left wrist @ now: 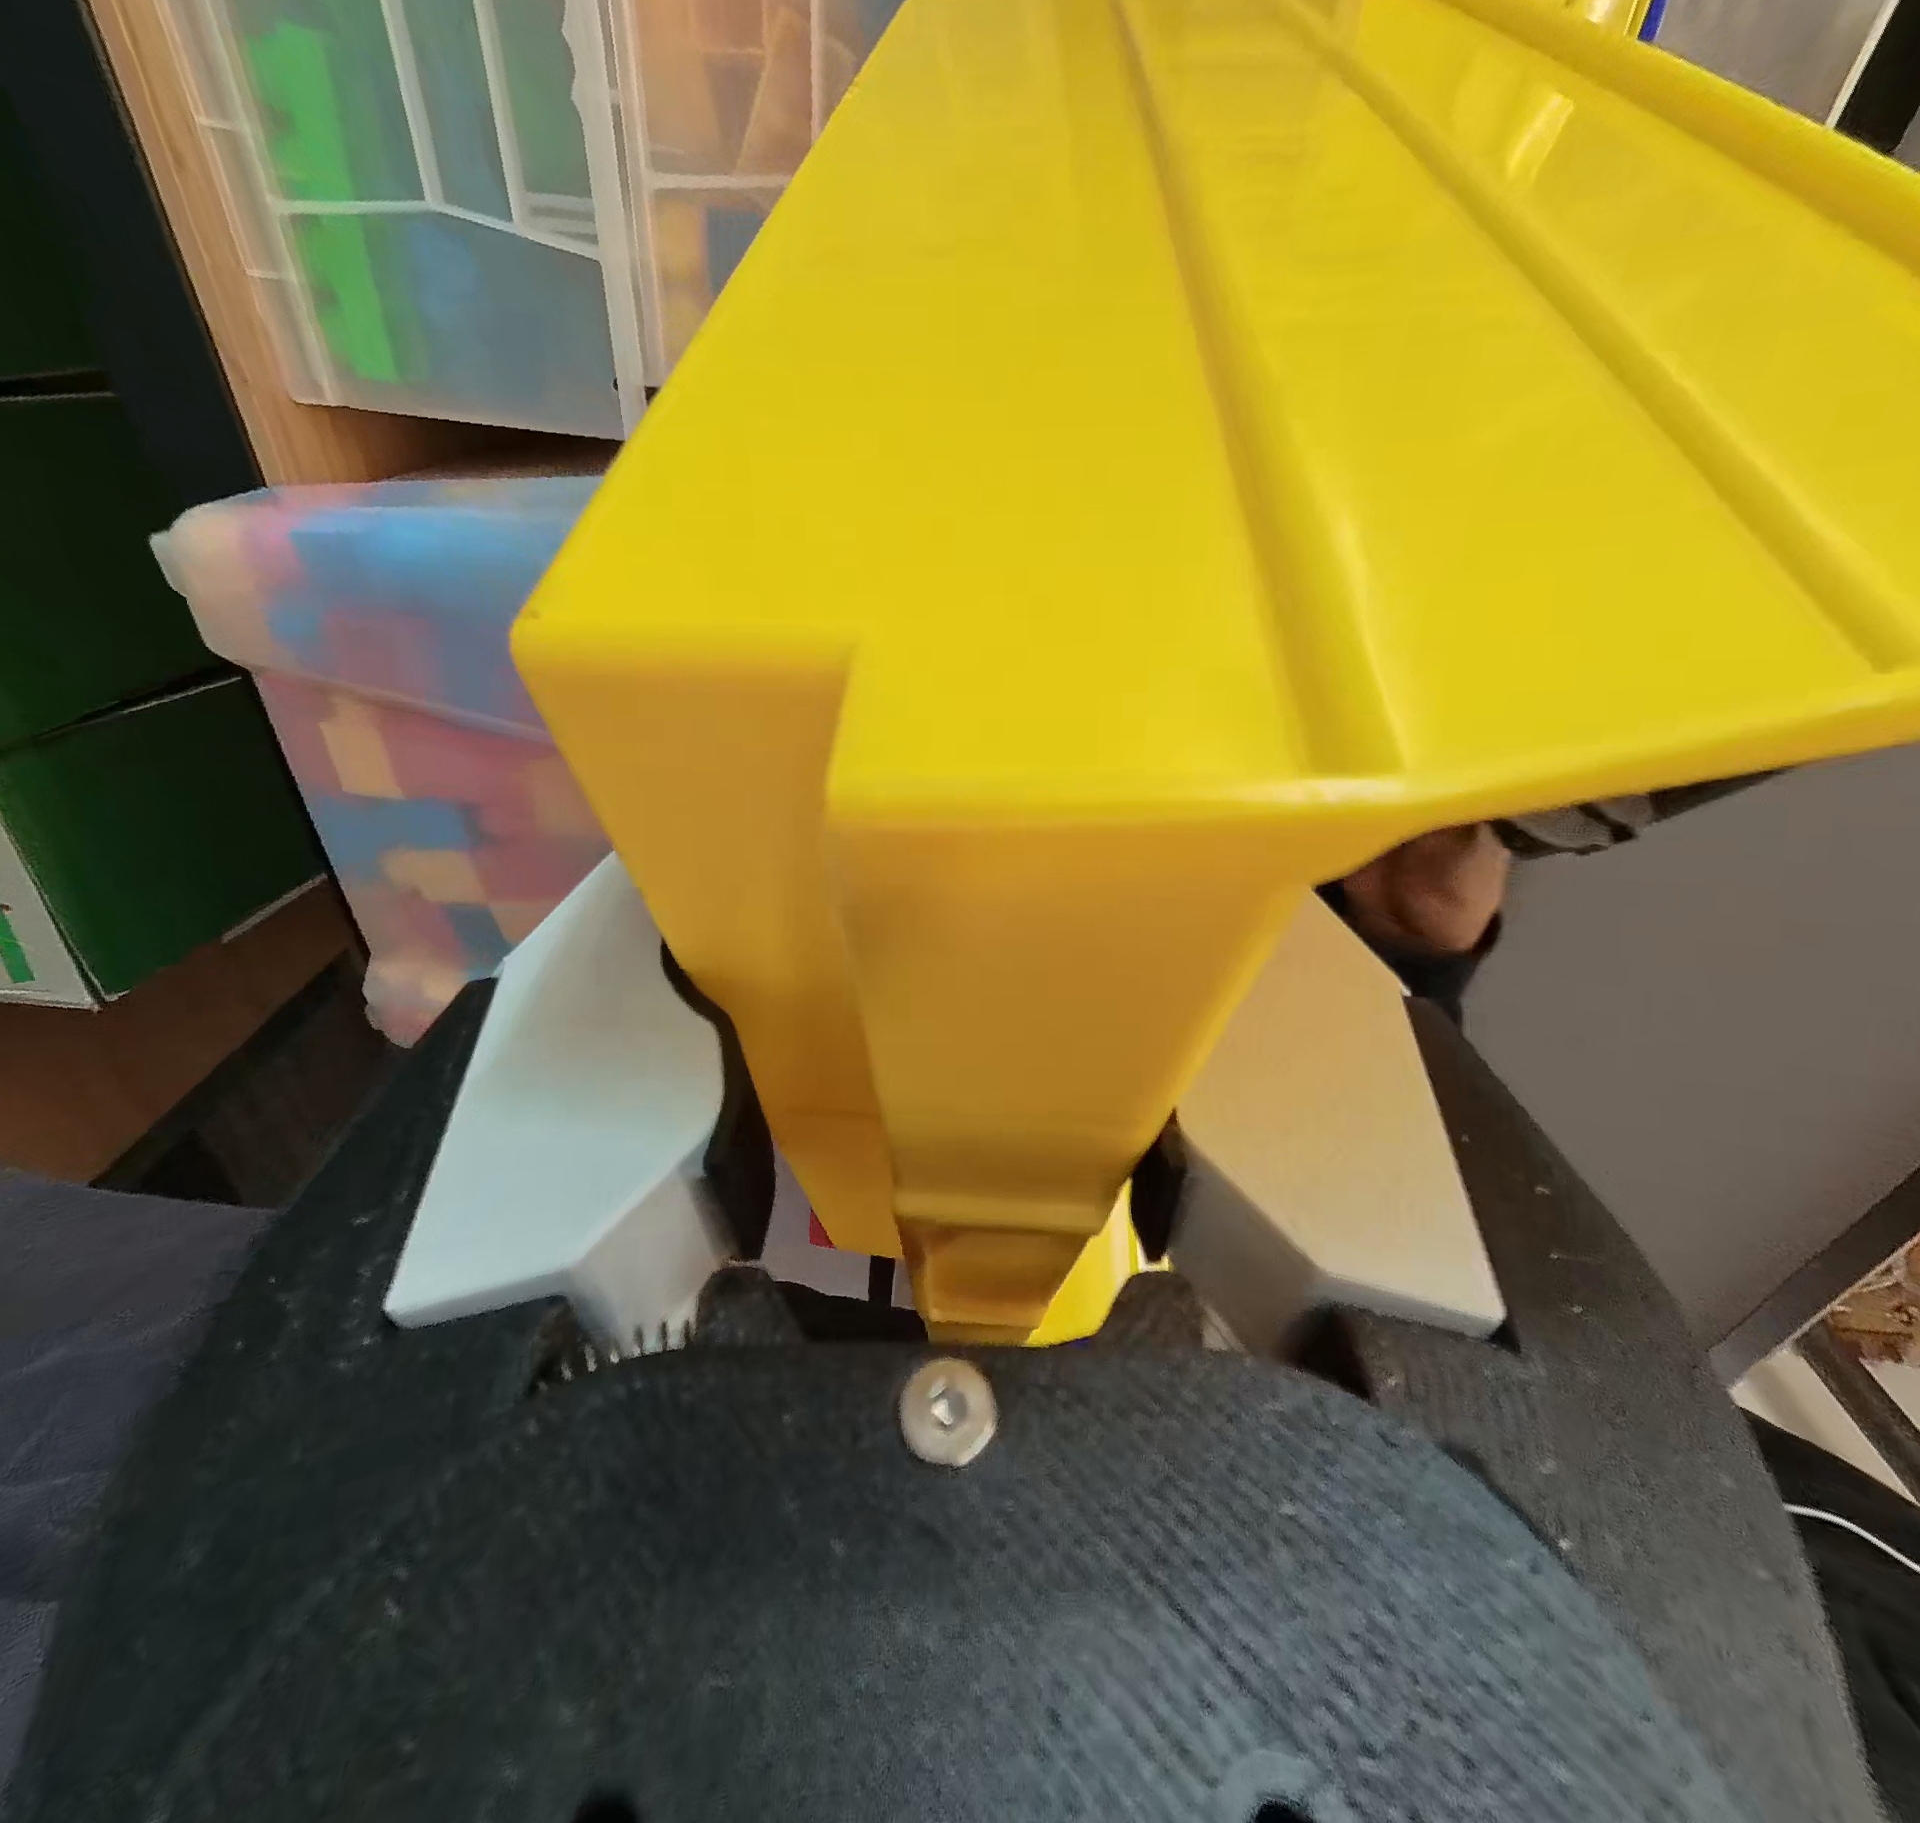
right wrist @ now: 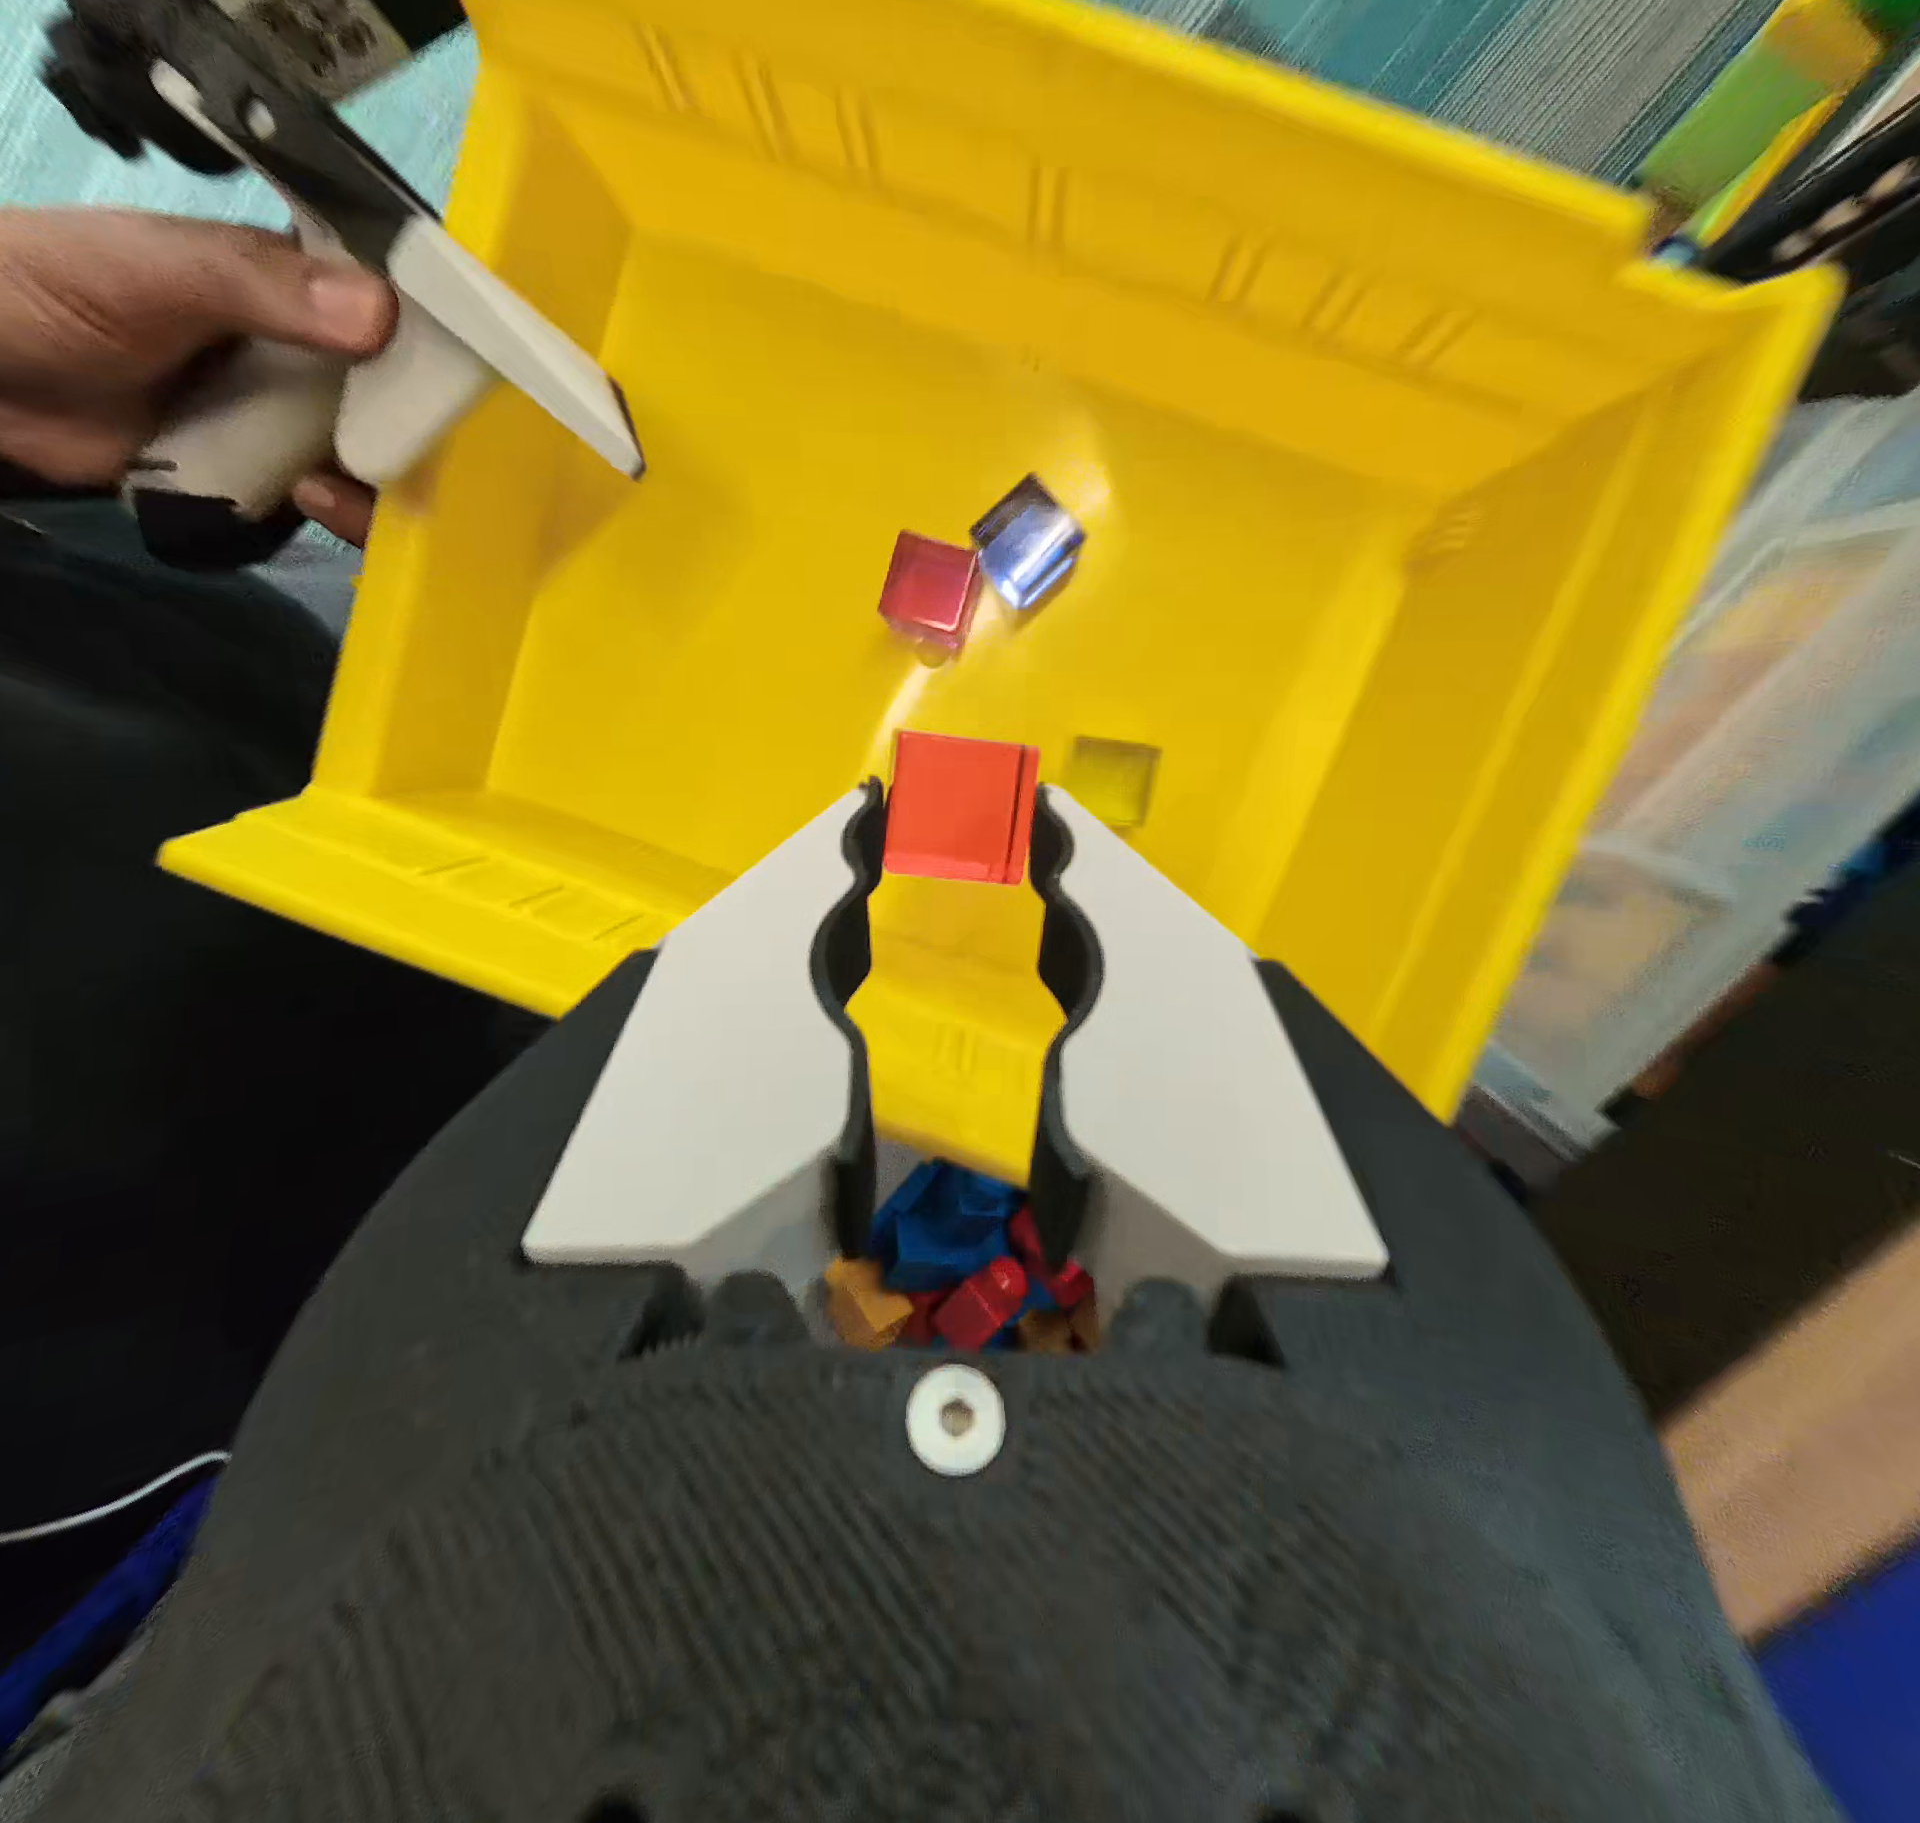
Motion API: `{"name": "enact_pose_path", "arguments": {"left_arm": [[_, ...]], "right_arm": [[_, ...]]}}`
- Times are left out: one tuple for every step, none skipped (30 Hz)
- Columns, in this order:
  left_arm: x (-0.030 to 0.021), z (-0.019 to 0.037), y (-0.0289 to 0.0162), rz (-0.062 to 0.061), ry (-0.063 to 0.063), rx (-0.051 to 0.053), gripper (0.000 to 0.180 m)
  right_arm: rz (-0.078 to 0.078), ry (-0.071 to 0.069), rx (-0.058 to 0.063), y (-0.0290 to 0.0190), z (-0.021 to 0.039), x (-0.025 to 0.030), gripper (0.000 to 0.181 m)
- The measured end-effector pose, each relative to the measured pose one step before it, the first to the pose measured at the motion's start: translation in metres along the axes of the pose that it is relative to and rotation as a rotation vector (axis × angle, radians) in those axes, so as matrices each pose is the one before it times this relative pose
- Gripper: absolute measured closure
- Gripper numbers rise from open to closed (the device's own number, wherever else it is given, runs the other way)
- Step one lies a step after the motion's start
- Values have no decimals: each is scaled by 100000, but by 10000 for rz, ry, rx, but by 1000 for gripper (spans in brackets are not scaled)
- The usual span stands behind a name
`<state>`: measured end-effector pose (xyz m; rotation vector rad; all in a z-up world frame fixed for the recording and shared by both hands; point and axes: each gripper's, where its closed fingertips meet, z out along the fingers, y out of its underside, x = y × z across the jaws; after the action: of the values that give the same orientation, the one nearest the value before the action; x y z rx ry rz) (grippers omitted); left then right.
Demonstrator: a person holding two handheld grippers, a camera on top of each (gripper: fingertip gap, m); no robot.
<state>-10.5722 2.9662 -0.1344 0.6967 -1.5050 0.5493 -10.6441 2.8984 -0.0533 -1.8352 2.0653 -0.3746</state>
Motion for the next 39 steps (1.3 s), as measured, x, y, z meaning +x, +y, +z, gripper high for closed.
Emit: {"name": "enact_pose_path", "arguments": {"left_arm": [[61, 62, 82, -29, 57, -25, 97], [79, 8, 74, -20, 49, -18, 97], [59, 1, 81, -12, 32, -17, 97], [59, 16, 81, -3, 22, -16, 97], [42, -5, 59, -3, 16, -16, 97], [45, 9, -3, -5, 14, -6, 97], [25, -1, 9, -3, 16, -12, 97], [-2, 72, 5, -3, 16, -10, 97], [25, 67, -36, -3, 12, -4, 97], [-21, 33, -73, 40, -65, 2, 97], [-19, -37, -83, 41, -48, -8, 97], [-74, -37, -25, 14, -24, 7, 96], [25, -15, -46, -68, 77, 21, 96], [-8, -29, -14, -51, 28, 15, 96], [8, -4, -57, -33, 39, 21, 96], [-17, -44, -26, 5, 13, 17, 96], [18, 6, -34, 6, 15, 19, 96], [48, -6, -51, 10, 17, 23, 96], [20, -40, -27, 5, 25, 13, 96], [30, -1, -20, 3, 30, 9, 96], [22, -30, -39, 3, 36, -5, 93], [20, 31, -41, 4, 41, -8, 93], [49, 42, -89, 3, 44, -13, 92], [39, 25, -56, 19, 47, -16, 92], [76, 39, -66, 36, 46, -16, 92], [97, 11, -65, 50, 32, -15, 92], [80, 34, -47, 50, 28, -13, 90], [84, 1, -52, 44, 28, -20, 90], [69, 26, -34, 31, 33, -24, 90], [64, 24, -2, 19, 25, -27, 90], [57, 40, -2, -1, 25, -13, 90], [36, 73, -18, 0, 18, -17, 90], [48, 24, 19, 22, 10, -17, 94], [55, 15, 47, 38, 2, -20, 94], [74, -27, -1, 37, -1, -11, 94], [66, -11, 16, 34, -1, -18, 94], [62, -6, -11, 30, 1, -10, 94], [43, -13, 3, 29, 3, 0, 94], [53, -43, 35, 28, 3, -3, 94]], "right_arm": [[63, -155, -244, 564, 1173, -316, 155], [90, -117, -150, 415, 859, -168, 155], [94, -62, -81, 318, 550, -33, 155], [68, -2, -24, 208, 322, 52, 154], [33, 44, -17, 159, 197, 96, 155], [-7, 65, -57, 200, 117, 97, 155], [-36, 73, -64, 168, 72, 66, 150], [-26, 90, -35, 84, -42, 77, 141], [-5, 91, -20, 20, -243, 78, 135], [7, 114, 26, -78, -549, 174, 134], [34, 216, 144, -217, -1031, 455, 134], [66, 310, 270, -337, -1378, 660, 134], [95, 368, 362, -423, -1665, 786, 134], [126, 434, 417, -503, -1909, 1023, 134], [139, 513, 446, -508, -2133, 1256, 134], [132, 624, 446, -491, -2311, 1594, 134], [121, 770, 401, -390, -2398, 2034, 134], [133, 889, 334, -213, -2396, 2482, 134], [199, 923, 286, 2, -2221, 2819, 134], [323, 853, 244, 267, -1876, 2928, 135], [463, 702, 127, 620, -1406, 2794, 135], [553, 463, -92, 1098, -842, 2381, 132], [613, 124, -440, 1628, -285, 1659, 129], [643, -152, -795, 2067, 88, 994, 127], [609, -265, -870, 2108, 377, 581, 124], [533, -285, -718, 1870, 591, 359, 124], [449, -234, -538, 1628, 743, 278, 123], [333, -61, -372, 1308, 795, 472, 120], [200, 211, -258, 982, 748, 858, 117], [101, 413, -201, 745, 657, 1182, 114], [53, 460, -146, 439, 614, 1217, 113], [34, 319, -68, 148, 600, 951, 111], [54, 133, -18, -70, 592, 666, 108], [92, 51, -40, -156, 567, 502, 107], [82, -21, -117, -113, 599, 361, 108], [16, -54, -342, 144, 555, 279, 112], [-51, 6, -437, 315, 436, 327, 113], [-92, -7, -334, 260, 348, 217, 126], [-97, -101, -264, 243, 264, -26, 137]]}}
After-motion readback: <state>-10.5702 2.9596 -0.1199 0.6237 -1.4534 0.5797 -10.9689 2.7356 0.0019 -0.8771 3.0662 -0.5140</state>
